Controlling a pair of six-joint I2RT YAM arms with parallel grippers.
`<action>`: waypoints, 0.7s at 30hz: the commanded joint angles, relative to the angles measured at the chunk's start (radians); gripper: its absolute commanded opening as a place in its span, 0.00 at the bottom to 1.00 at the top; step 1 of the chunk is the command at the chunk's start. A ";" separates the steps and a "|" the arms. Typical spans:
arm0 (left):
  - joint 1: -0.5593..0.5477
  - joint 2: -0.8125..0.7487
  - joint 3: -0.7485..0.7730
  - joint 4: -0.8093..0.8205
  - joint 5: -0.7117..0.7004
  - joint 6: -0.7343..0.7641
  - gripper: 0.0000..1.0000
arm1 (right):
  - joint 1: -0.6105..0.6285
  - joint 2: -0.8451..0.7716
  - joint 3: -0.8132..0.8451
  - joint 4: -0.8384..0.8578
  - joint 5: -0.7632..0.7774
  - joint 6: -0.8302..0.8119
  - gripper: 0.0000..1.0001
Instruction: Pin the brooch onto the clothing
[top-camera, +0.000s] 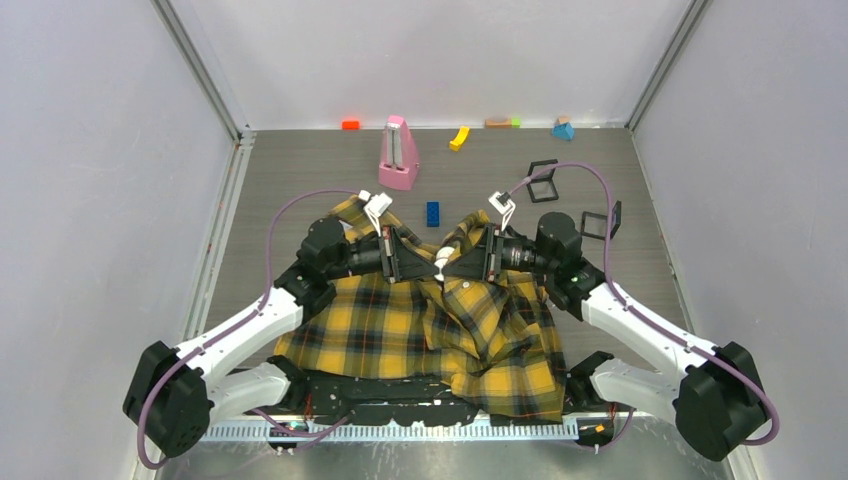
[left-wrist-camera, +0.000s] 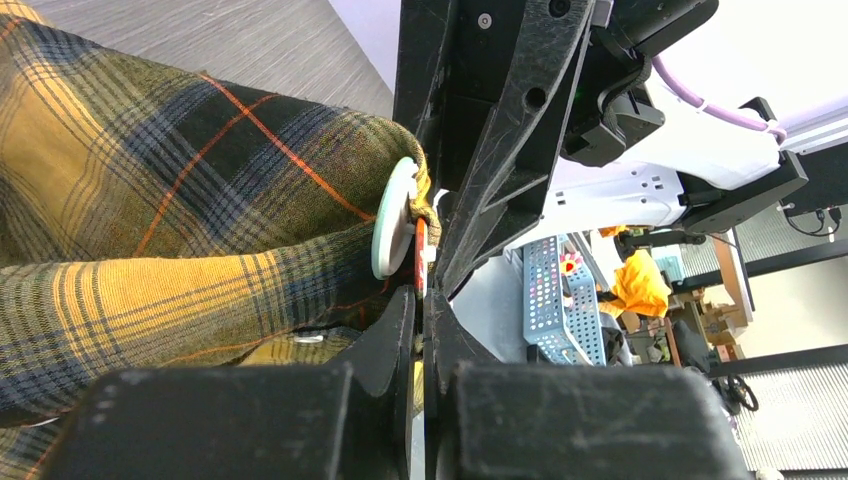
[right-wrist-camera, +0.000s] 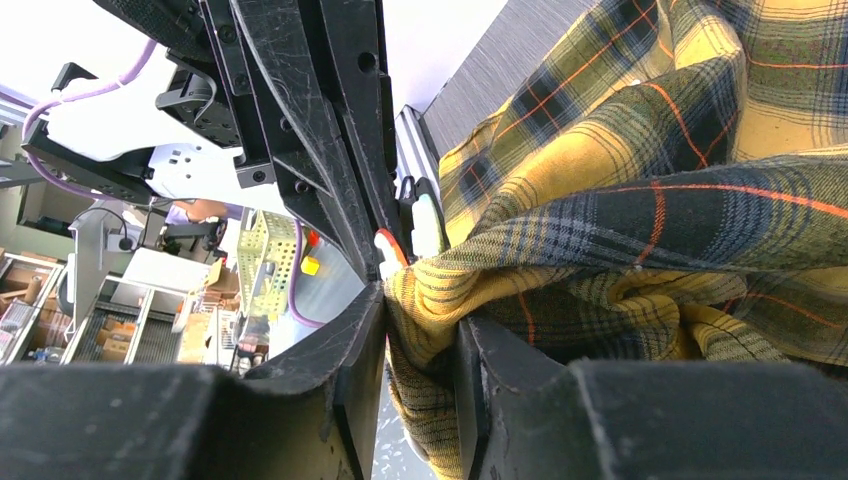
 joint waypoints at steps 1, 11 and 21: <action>-0.021 -0.005 0.051 0.026 0.020 -0.002 0.00 | 0.015 -0.032 -0.006 0.058 0.020 -0.002 0.35; 0.009 -0.026 0.030 -0.005 -0.004 -0.006 0.00 | 0.015 -0.158 -0.030 -0.045 0.084 -0.043 0.63; 0.010 -0.028 0.024 0.073 0.057 -0.033 0.00 | 0.016 -0.155 -0.067 0.008 0.088 -0.016 0.54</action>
